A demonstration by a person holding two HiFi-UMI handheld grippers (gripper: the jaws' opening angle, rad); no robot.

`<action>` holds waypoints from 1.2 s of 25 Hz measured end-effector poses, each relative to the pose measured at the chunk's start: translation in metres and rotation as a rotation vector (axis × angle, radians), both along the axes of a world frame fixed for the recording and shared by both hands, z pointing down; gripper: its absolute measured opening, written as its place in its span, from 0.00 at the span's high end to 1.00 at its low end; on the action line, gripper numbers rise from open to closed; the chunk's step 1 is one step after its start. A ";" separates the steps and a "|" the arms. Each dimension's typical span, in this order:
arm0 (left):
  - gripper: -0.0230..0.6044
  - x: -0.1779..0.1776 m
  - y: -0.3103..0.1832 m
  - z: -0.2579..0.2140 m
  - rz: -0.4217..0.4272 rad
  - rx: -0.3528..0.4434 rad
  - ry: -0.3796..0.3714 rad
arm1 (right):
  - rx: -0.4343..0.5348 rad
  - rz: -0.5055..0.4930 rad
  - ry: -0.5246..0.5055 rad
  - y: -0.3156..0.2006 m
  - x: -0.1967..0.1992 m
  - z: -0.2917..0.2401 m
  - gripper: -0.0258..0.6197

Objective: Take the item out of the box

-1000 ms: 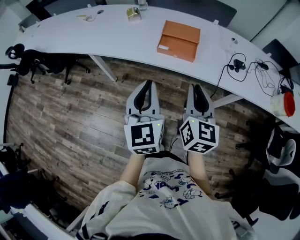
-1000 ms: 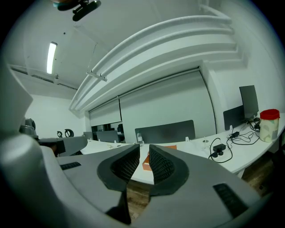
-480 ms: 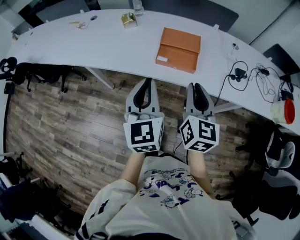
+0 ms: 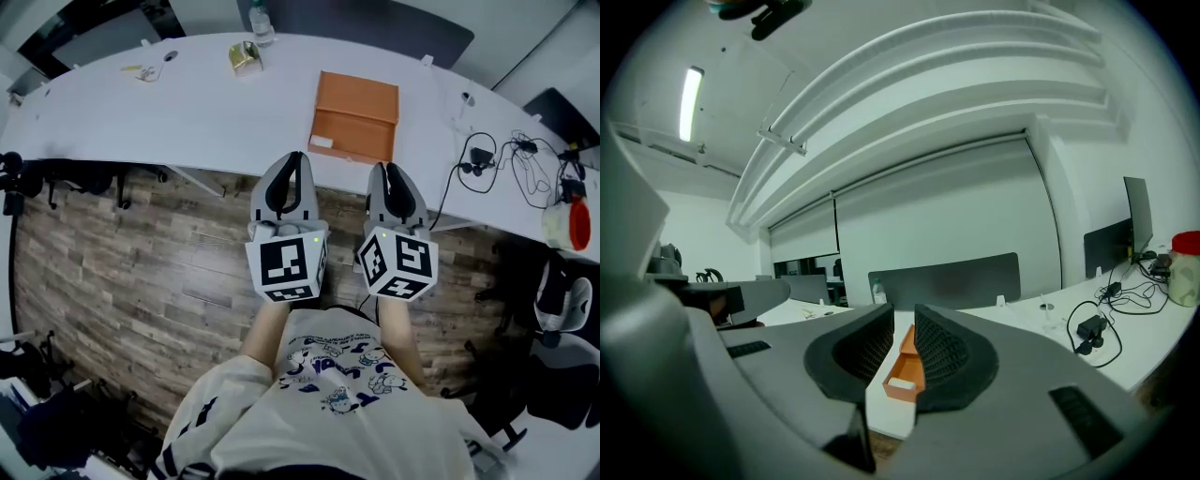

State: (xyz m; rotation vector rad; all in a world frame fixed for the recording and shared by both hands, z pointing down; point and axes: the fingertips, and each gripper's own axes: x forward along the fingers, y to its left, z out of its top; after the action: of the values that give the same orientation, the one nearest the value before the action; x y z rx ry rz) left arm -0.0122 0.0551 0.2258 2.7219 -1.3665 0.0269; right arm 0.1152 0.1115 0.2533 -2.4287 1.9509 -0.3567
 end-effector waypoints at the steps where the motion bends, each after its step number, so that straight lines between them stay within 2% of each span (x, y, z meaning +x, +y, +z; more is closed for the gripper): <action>1: 0.93 0.000 -0.006 0.000 0.005 0.002 0.000 | 0.000 0.004 0.000 -0.006 0.000 0.000 0.86; 10: 0.93 -0.003 -0.042 0.013 0.004 -0.022 -0.010 | -0.031 0.005 -0.006 -0.043 -0.002 0.013 0.86; 20: 0.93 0.000 -0.059 0.027 -0.010 -0.054 -0.024 | -0.067 -0.020 -0.014 -0.062 0.000 0.026 0.84; 30: 0.93 0.008 -0.094 0.037 -0.054 -0.080 -0.045 | -0.119 -0.083 -0.019 -0.102 0.008 0.040 0.82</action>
State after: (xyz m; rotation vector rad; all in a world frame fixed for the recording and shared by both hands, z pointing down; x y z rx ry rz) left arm -0.0047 -0.0391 0.2630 2.6332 -1.4182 0.1363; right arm 0.1236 0.0099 0.2936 -2.4078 2.0855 -0.5099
